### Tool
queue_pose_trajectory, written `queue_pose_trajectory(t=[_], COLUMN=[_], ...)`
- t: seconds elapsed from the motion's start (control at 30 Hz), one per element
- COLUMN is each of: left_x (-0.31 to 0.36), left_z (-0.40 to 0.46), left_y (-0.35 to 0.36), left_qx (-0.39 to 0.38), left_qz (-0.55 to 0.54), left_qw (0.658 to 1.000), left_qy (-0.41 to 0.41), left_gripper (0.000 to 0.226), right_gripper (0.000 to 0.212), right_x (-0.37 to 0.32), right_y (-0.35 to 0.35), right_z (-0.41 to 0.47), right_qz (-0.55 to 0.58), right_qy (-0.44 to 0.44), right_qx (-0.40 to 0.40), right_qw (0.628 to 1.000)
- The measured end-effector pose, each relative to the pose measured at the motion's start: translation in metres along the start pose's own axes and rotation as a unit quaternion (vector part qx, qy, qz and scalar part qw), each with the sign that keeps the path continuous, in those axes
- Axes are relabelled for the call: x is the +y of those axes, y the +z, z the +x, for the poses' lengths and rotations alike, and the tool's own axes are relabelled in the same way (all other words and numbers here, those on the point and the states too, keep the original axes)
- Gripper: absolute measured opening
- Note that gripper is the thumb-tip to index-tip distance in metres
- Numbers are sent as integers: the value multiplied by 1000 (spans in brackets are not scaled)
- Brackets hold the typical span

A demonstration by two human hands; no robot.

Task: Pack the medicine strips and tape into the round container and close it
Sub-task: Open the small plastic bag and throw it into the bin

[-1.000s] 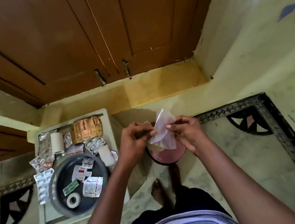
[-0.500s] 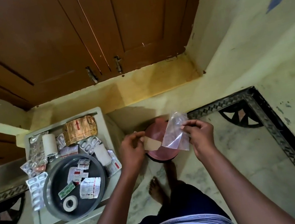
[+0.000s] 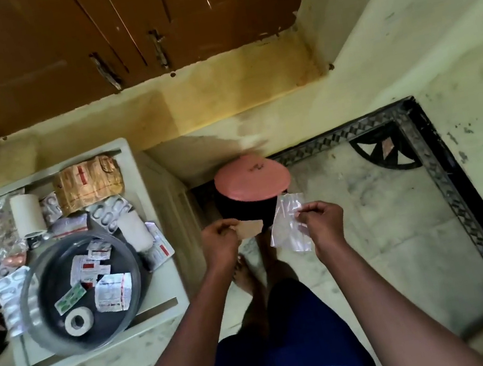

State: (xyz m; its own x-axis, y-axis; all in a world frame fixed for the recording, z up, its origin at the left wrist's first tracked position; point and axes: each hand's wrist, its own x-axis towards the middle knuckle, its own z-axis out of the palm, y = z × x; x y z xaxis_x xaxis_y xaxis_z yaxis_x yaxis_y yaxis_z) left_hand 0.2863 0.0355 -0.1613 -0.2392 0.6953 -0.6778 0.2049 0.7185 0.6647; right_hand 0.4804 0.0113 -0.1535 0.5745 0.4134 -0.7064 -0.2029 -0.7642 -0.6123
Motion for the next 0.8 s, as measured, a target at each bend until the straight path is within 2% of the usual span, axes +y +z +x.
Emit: queue_pose_trajectory(t=[0.13, 0.23, 0.33, 0.37, 0.57, 0.8], left_x=[-30, -56, -80, -84, -121, -165], left_z=[41, 74, 117, 129, 210, 280], left_y=[18, 35, 61, 69, 123, 169], left_qx=[-2, 15, 4, 5, 42, 67], left_qz=[27, 16, -10, -20, -11, 70], left_qw=[997, 993, 993, 992, 990, 989], left_qy=[-73, -114, -121, -122, -132, -109], left_gripper=[40, 33, 8, 7, 21, 17], right_gripper=[20, 23, 16, 10, 4, 17], right_x=[34, 55, 81, 88, 115, 146], right_y=[20, 43, 75, 84, 137, 179], right_z=[40, 78, 131, 147, 233, 317], right_qz=[-41, -81, -138, -160, -204, -231], right_qy=[35, 43, 22, 13, -12, -30], right_qx=[14, 25, 18, 9, -17, -53], right_qw=[998, 995, 990, 987, 979, 971])
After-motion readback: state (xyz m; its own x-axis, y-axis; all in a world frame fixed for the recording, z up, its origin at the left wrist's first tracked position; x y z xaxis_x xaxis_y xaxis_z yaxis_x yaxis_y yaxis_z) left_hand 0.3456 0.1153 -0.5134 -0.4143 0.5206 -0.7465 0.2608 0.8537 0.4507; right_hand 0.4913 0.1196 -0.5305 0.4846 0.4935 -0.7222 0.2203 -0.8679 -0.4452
